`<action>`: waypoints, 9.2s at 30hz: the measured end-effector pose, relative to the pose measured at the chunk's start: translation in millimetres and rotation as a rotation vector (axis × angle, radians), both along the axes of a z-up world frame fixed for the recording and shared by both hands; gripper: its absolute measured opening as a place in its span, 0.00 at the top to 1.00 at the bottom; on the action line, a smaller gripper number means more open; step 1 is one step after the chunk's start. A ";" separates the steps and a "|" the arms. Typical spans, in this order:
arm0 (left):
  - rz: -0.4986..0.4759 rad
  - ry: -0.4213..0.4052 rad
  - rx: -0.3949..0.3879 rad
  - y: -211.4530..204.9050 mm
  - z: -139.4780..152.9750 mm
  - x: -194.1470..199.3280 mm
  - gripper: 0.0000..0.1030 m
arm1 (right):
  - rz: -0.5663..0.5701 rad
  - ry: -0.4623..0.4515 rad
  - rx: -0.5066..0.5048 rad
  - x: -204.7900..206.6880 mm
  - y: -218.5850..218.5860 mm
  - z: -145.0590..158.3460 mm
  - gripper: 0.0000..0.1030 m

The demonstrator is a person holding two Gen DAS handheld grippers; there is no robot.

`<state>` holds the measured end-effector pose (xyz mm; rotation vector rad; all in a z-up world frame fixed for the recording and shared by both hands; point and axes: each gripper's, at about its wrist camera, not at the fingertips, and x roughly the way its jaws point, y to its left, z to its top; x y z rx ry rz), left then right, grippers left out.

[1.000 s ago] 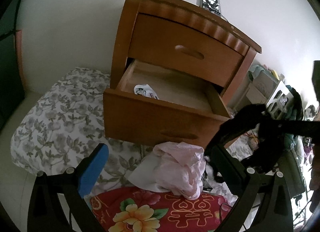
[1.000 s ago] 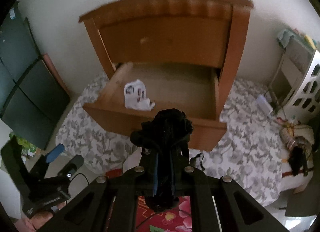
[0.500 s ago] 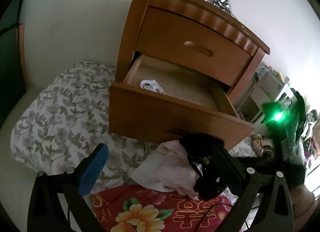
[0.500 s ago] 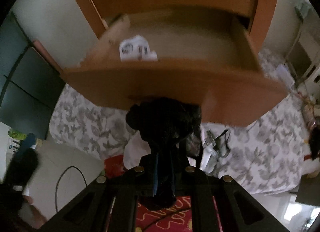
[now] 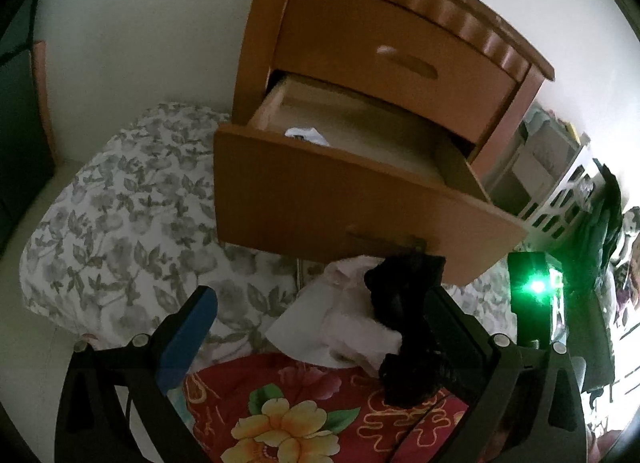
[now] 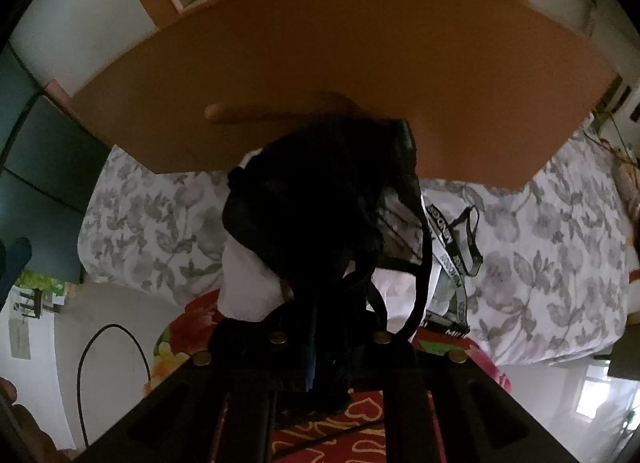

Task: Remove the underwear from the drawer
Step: 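Carry the black garment down onto the garment pile, then open the right gripper to release the black garment on the pile, then move the open right gripper up into the drawer toward the white sock, then grasp the white Hello Kitty sock in the drawer with the right gripper, then lift the white Hello Kitty sock up out of the drawer with the right gripper, then carry the white sock down onto the garment pile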

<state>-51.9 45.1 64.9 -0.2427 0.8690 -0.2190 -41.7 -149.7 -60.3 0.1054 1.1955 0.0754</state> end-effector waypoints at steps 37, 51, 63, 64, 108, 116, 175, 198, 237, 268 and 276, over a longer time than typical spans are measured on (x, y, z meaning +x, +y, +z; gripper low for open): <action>0.022 -0.001 0.028 3.1 -0.9 0.9 0.00 | -0.054 -0.133 0.030 -42.1 -13.9 54.9 0.15; 0.034 -0.022 0.079 3.0 -4.4 1.5 0.00 | -0.169 -0.201 0.022 -47.7 -43.6 73.7 0.11; 0.041 -0.052 0.123 -0.2 -3.0 0.4 0.00 | -0.153 -0.243 -0.011 -50.0 -41.1 75.2 0.00; 0.041 -0.055 0.121 0.0 -3.0 0.5 0.00 | -0.149 -0.245 -0.012 -49.6 -40.4 75.3 0.00; 0.040 0.020 0.081 9.9 -36.1 63.6 0.00 | 0.194 -0.133 0.007 137.1 -1.4 142.7 0.06; 0.054 0.058 0.056 20.4 -50.1 73.9 0.01 | 0.234 0.043 -0.016 183.4 21.6 108.9 0.14; 0.070 0.104 0.083 20.8 -51.5 67.9 0.01 | 0.260 0.053 -0.071 170.2 46.3 88.6 0.86; 0.036 0.082 0.111 -1.7 -31.7 51.8 0.01 | 0.107 -0.235 0.093 111.7 -20.7 166.0 0.86; -0.002 -0.054 0.104 -22.1 23.6 5.0 0.01 | 0.109 -0.551 0.114 -39.7 -53.5 262.7 0.86; 0.098 -0.085 0.018 22.5 32.4 -9.7 0.01 | 0.055 -0.299 0.051 -13.9 -3.9 148.2 0.86; 0.099 -0.063 0.020 23.8 25.3 -6.0 0.01 | 0.040 -0.107 0.070 11.8 9.0 62.9 0.86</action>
